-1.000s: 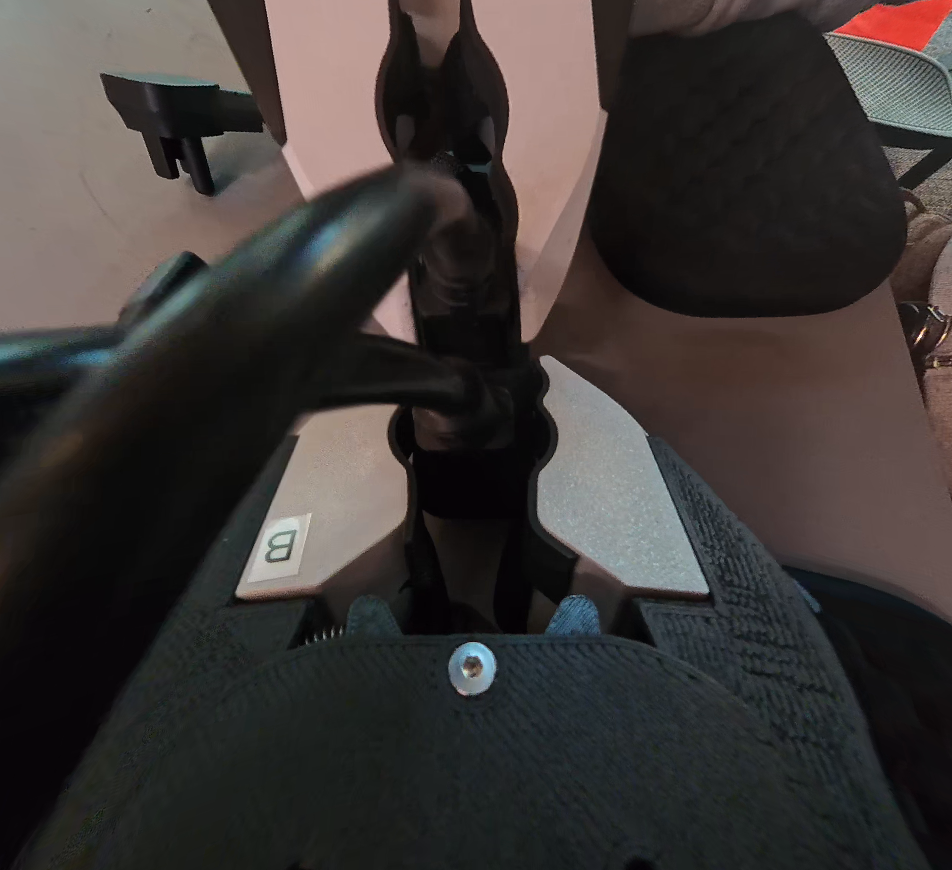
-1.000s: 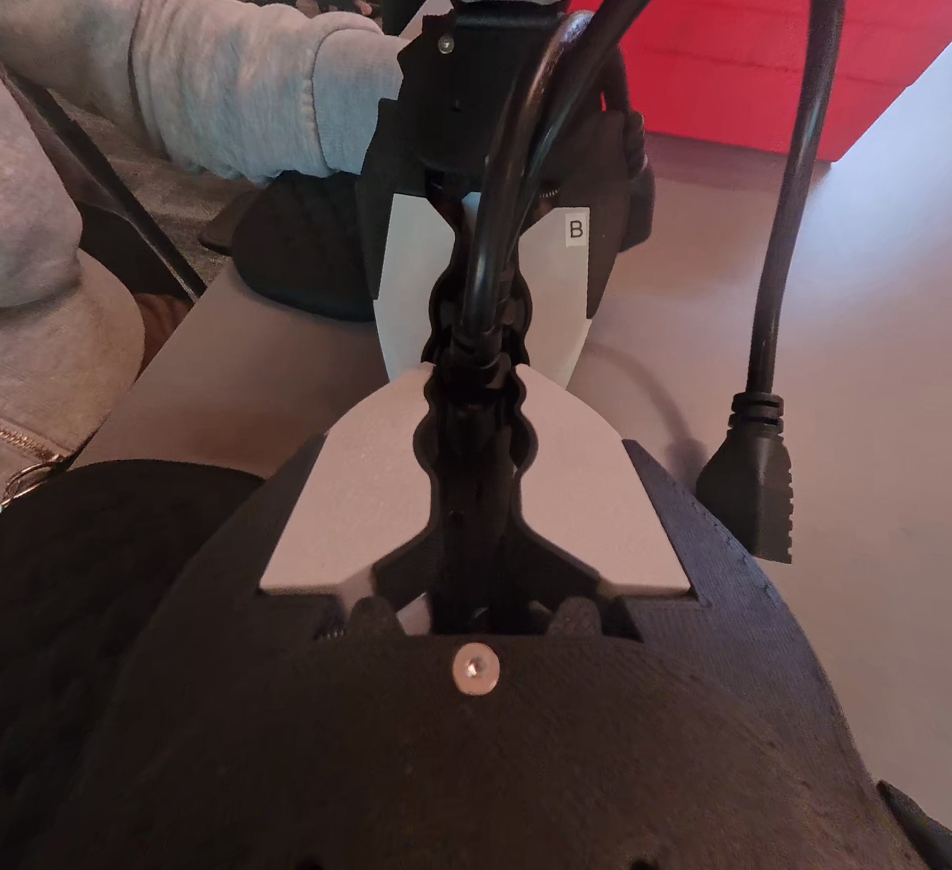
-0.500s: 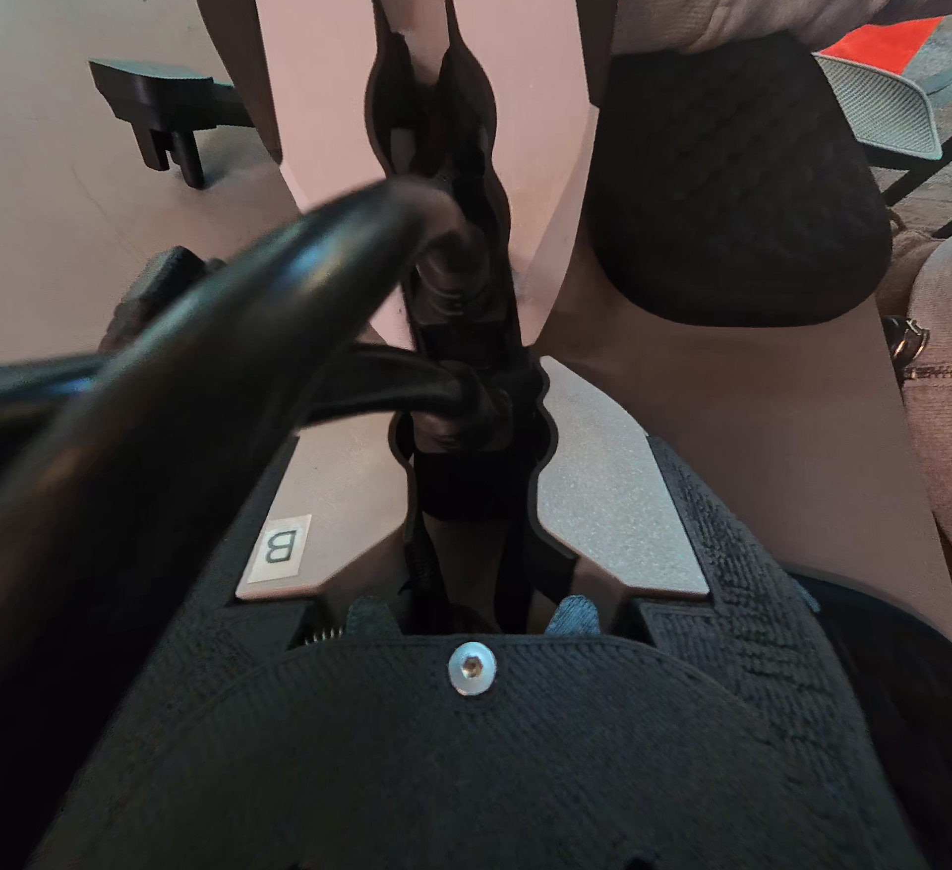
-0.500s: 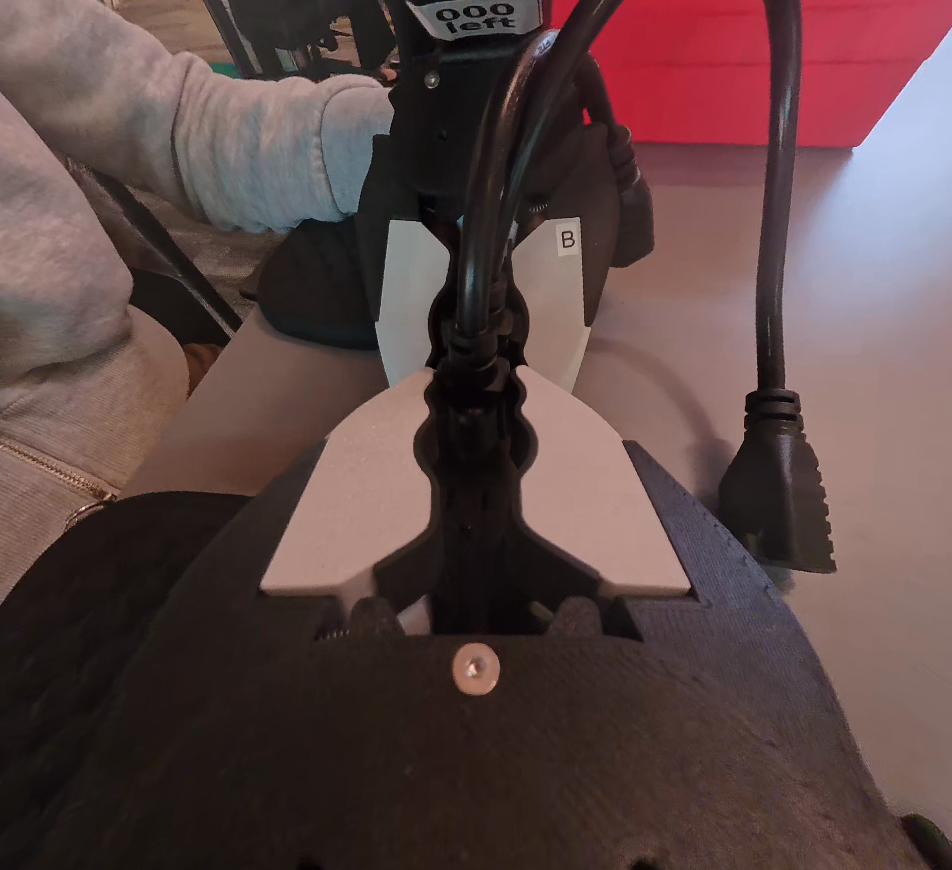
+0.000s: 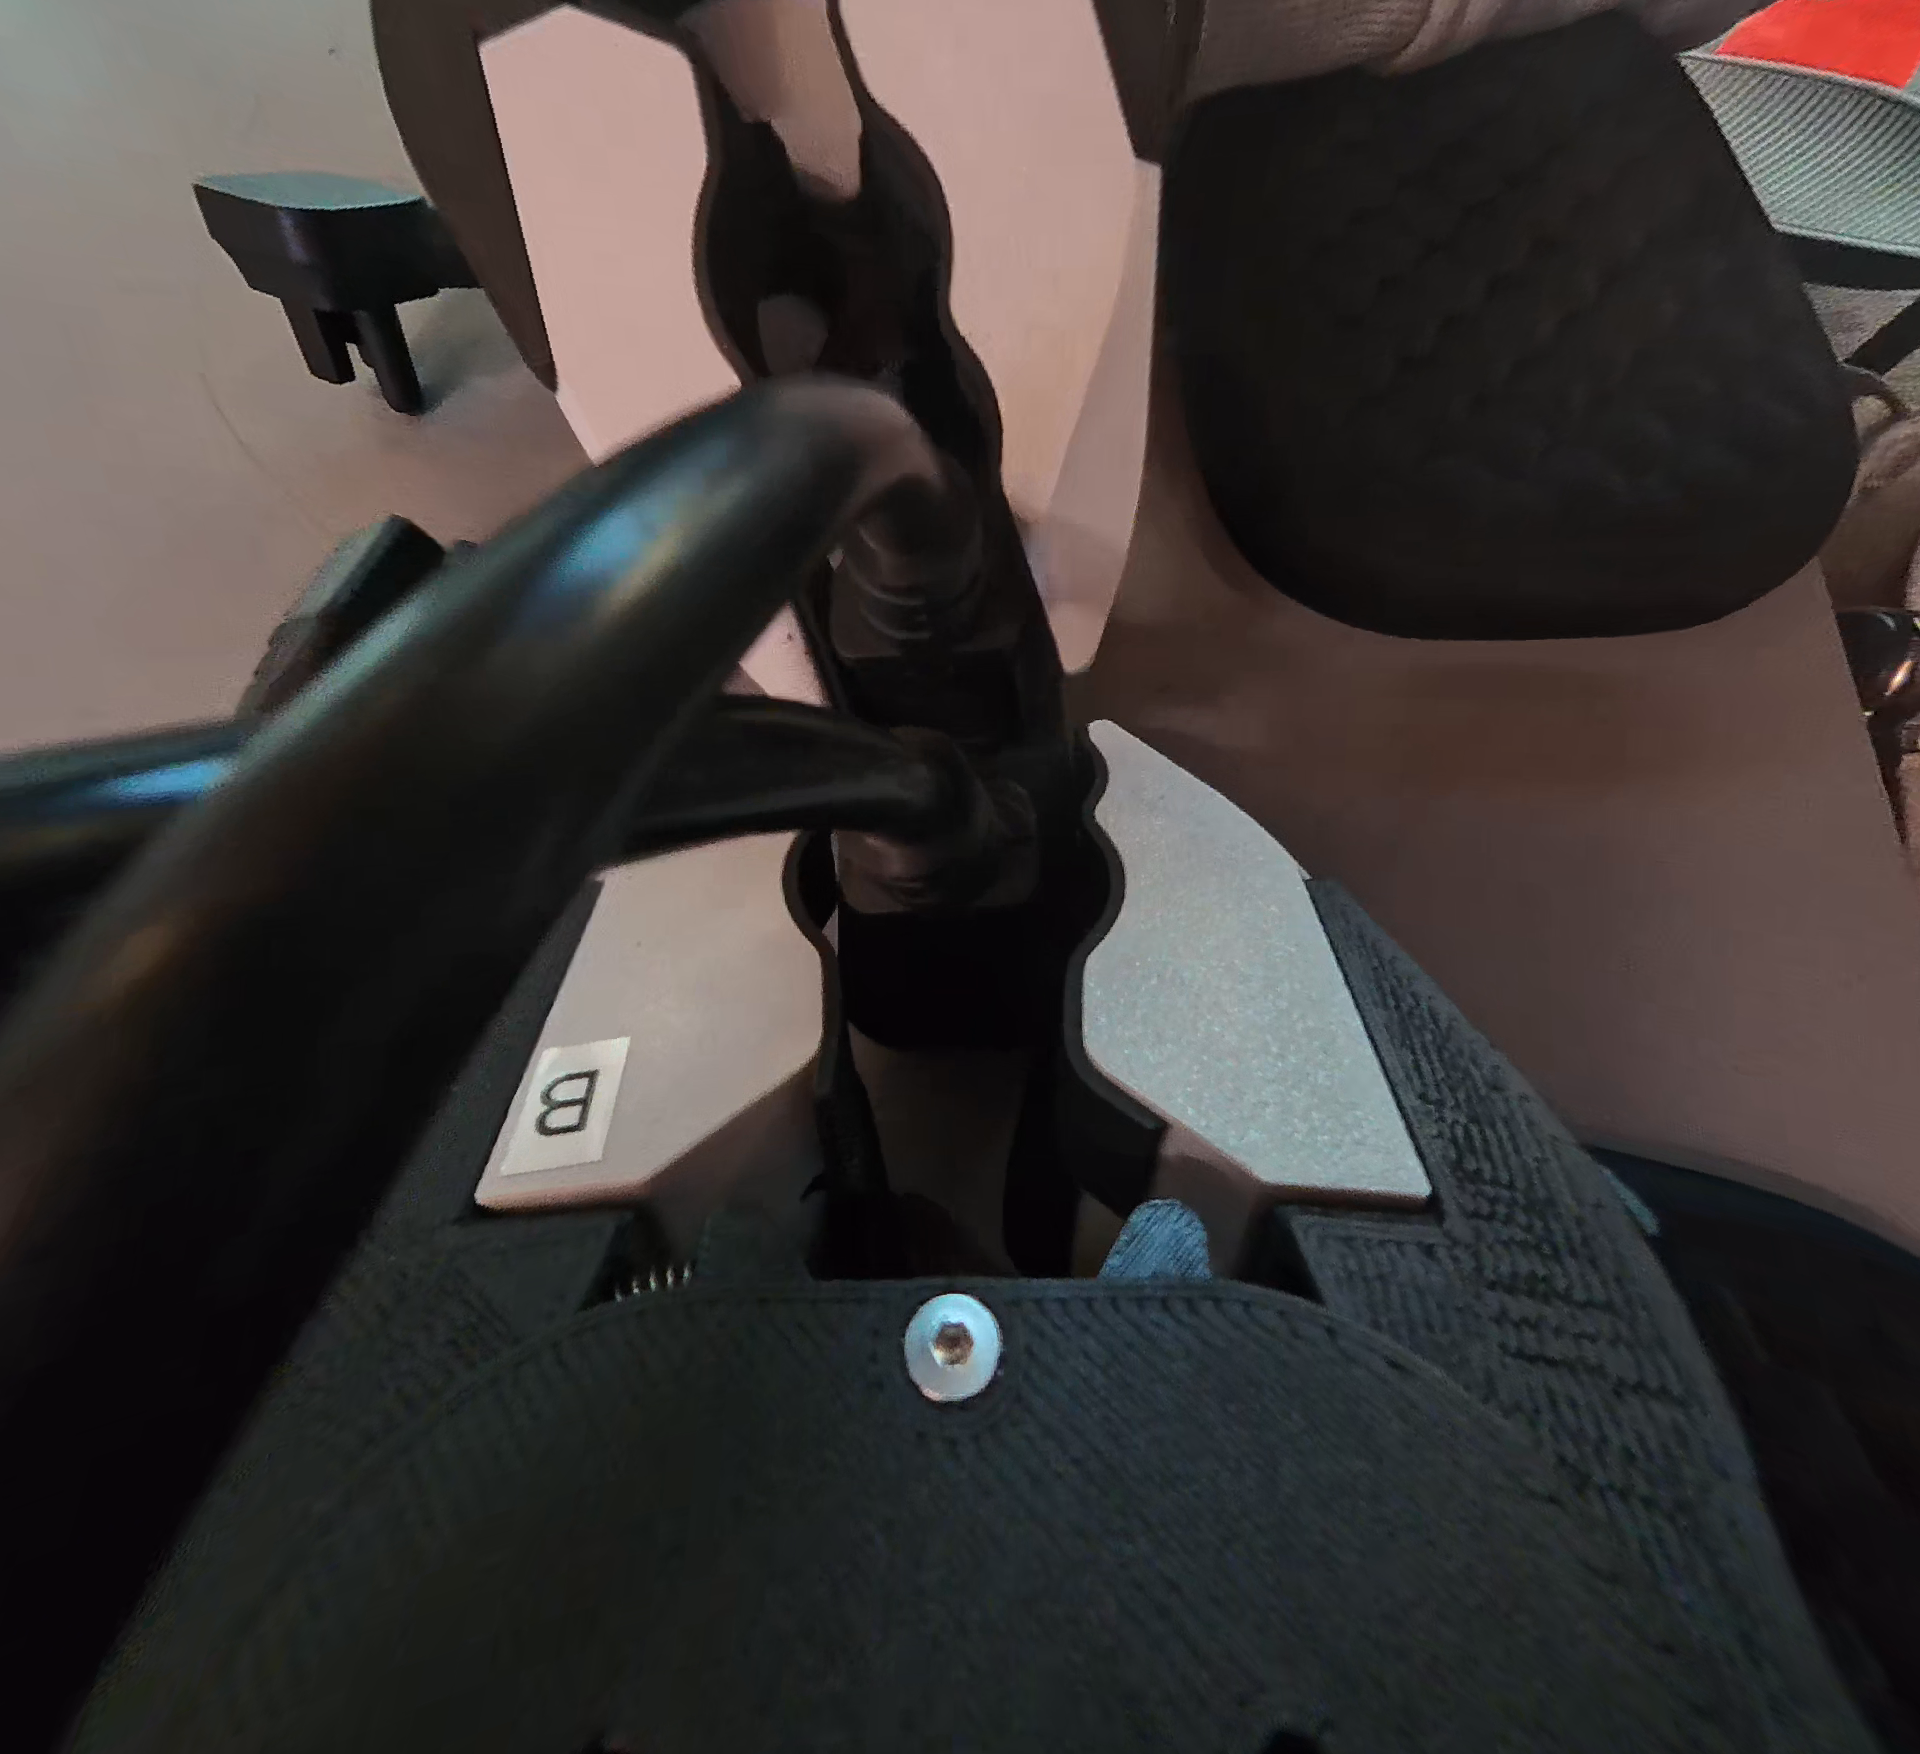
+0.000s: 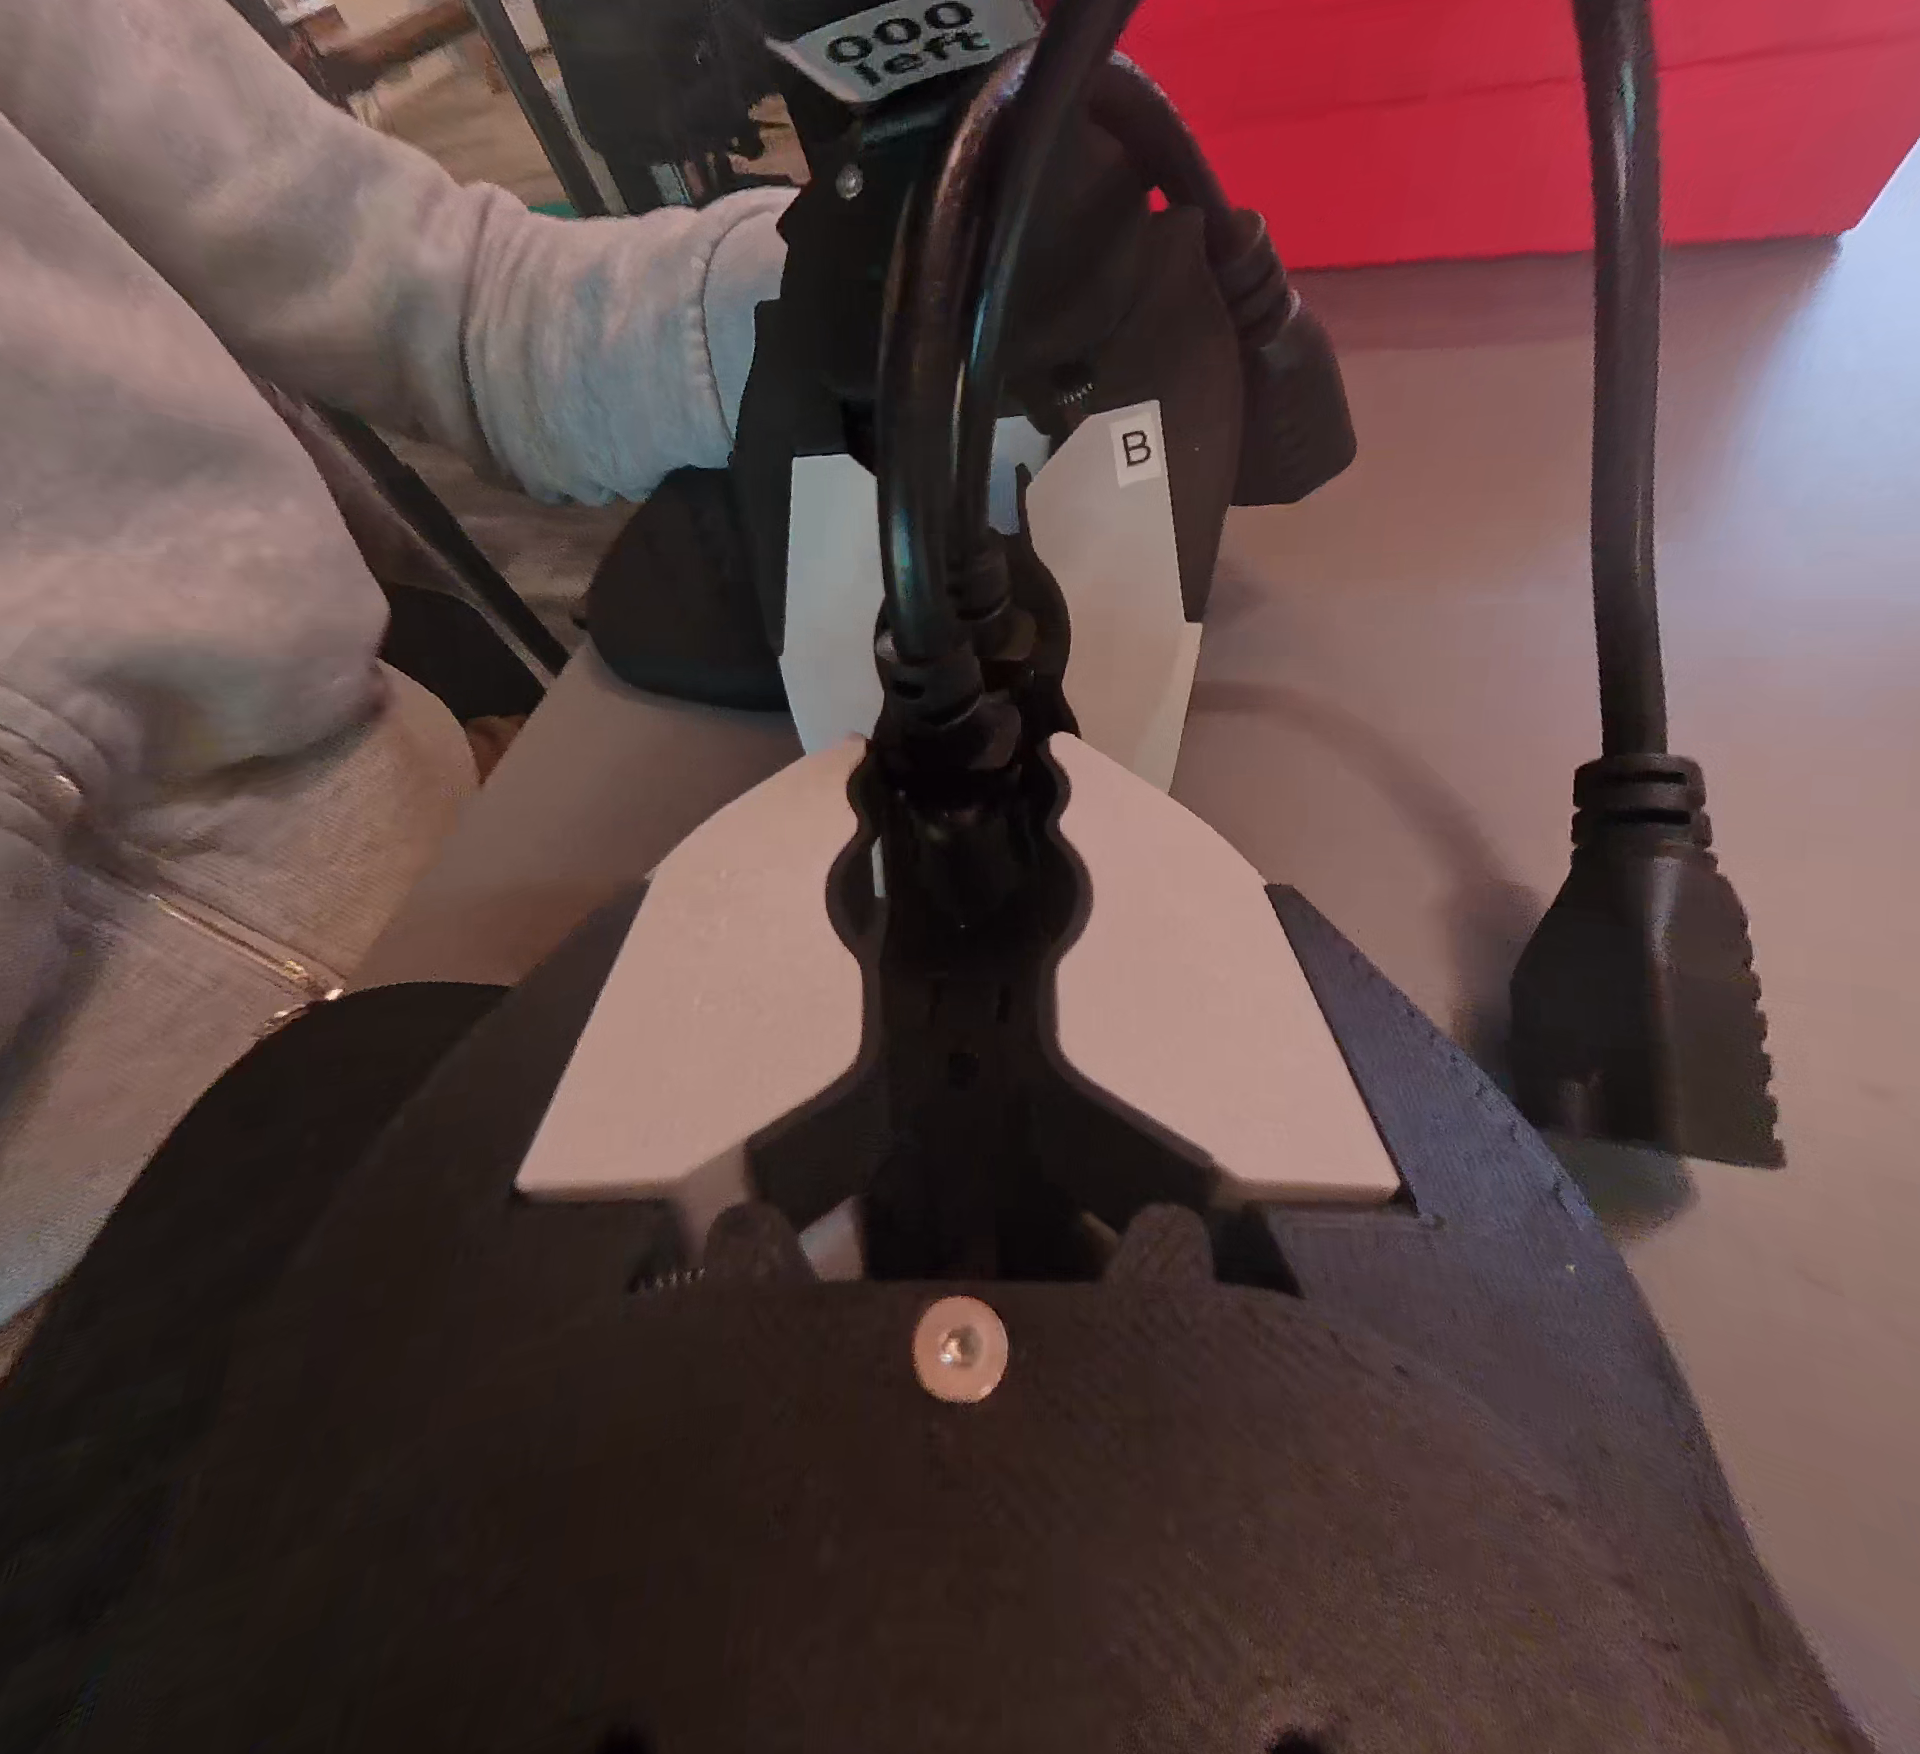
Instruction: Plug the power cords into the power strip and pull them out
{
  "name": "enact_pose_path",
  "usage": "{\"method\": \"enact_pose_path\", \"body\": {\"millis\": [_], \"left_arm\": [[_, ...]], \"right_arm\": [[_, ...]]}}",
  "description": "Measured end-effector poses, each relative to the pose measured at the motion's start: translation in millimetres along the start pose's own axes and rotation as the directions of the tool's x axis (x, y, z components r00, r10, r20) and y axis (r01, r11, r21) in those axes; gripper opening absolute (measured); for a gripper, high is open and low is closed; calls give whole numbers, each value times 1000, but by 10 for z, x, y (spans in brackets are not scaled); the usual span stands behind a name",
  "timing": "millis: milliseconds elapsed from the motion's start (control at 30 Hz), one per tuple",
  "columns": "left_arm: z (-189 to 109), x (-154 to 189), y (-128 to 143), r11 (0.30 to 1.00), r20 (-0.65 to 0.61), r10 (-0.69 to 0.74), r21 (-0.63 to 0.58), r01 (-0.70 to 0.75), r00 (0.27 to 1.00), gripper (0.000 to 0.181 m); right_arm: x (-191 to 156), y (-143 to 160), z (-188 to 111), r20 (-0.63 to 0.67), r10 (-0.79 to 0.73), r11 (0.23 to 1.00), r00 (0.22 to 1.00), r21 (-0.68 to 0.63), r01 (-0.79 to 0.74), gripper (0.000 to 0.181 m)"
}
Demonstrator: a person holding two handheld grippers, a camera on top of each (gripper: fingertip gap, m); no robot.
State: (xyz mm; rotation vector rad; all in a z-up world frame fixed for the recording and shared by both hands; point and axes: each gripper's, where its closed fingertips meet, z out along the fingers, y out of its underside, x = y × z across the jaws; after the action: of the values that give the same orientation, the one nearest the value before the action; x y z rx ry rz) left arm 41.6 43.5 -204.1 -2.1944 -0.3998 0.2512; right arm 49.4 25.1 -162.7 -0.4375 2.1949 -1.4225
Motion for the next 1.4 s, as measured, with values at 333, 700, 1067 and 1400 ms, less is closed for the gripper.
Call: {"method": "enact_pose_path", "body": {"millis": [333, 700, 1067, 1400], "left_arm": [[-16, 27, 144, 997, 21, 29, -79, -27, 999, 62], [-12, 26, 172, 995, -2, -40, -96, 39, 999, 62], [-16, -6, 172, 994, 22, -43, -95, 45, 999, 67], [-12, -5, 184, 993, 26, -42, -106, 45, 999, 90]], "right_arm": [[88, 492, 41, -125, -82, 944, 989, -329, 37, 46], [138, 499, 46, -188, -223, 920, 957, -365, 143, 46], [172, 453, 52, -207, -238, 926, 949, -344, 157, 101], [208, 218, 13, -272, -215, 965, 938, -206, 161, 124]]}}
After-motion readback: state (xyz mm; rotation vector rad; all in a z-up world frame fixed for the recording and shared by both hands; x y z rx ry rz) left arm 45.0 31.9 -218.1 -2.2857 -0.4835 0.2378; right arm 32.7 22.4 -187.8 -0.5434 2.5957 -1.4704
